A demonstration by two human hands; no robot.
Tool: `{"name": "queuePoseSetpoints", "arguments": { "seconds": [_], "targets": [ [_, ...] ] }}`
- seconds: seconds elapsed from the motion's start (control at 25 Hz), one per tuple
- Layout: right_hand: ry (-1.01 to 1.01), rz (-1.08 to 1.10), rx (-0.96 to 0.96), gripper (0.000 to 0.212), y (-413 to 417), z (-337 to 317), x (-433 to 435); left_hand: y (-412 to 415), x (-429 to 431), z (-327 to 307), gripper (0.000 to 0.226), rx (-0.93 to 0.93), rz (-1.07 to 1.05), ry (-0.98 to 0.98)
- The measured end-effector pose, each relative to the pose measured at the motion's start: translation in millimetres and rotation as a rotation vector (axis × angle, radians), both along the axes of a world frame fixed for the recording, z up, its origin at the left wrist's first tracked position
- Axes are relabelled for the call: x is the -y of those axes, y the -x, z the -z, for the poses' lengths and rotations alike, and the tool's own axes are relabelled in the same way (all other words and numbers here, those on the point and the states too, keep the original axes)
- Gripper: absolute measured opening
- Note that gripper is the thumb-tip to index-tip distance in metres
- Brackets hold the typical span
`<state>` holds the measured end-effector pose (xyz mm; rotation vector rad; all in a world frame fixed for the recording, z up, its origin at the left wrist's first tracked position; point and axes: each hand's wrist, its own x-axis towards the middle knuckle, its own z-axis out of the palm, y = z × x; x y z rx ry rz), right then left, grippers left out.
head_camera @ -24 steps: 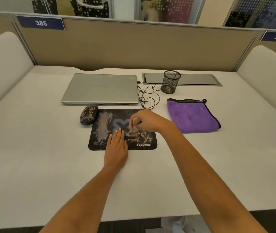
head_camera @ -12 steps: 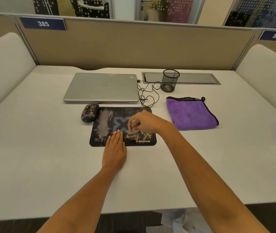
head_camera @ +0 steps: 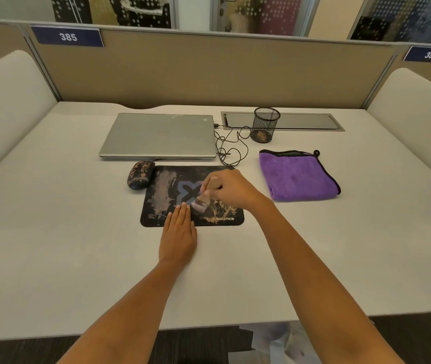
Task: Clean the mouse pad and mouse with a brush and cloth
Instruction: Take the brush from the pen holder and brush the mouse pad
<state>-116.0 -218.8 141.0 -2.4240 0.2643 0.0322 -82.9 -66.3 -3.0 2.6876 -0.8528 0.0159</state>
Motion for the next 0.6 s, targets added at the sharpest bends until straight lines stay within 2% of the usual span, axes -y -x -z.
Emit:
{"name": "queuePoseSetpoints", "arguments": {
  "seconds": [0.12, 0.24, 0.32, 0.4, 0.52, 0.6],
  "targets": [
    [-0.080, 0.259, 0.088, 0.020, 0, 21, -14, 0, 0, -1, 0.062, -0.003, -0.004, -0.001],
    [-0.217, 0.446, 0.021, 0.023, -1, 41, -20, 0, -1, 0, 0.062, 0.002, -0.001, -0.004],
    [-0.203, 0.529, -0.022, 0.023, 1, 40, -11, -1, -1, 2, 0.066, 0.001, 0.005, -0.009],
    [-0.141, 0.584, -0.011, 0.024, 2, 34, -5, -1, -1, 1, 0.073, 0.000, 0.005, -0.007],
    [-0.263, 0.550, -0.022, 0.024, -2, 32, -10, 0, -1, -1, 0.064, -0.007, 0.006, -0.016],
    [-0.231, 0.524, -0.095, 0.022, -1, 36, -14, 0, -2, -1, 0.066, -0.009, 0.011, -0.014]
  ]
}}
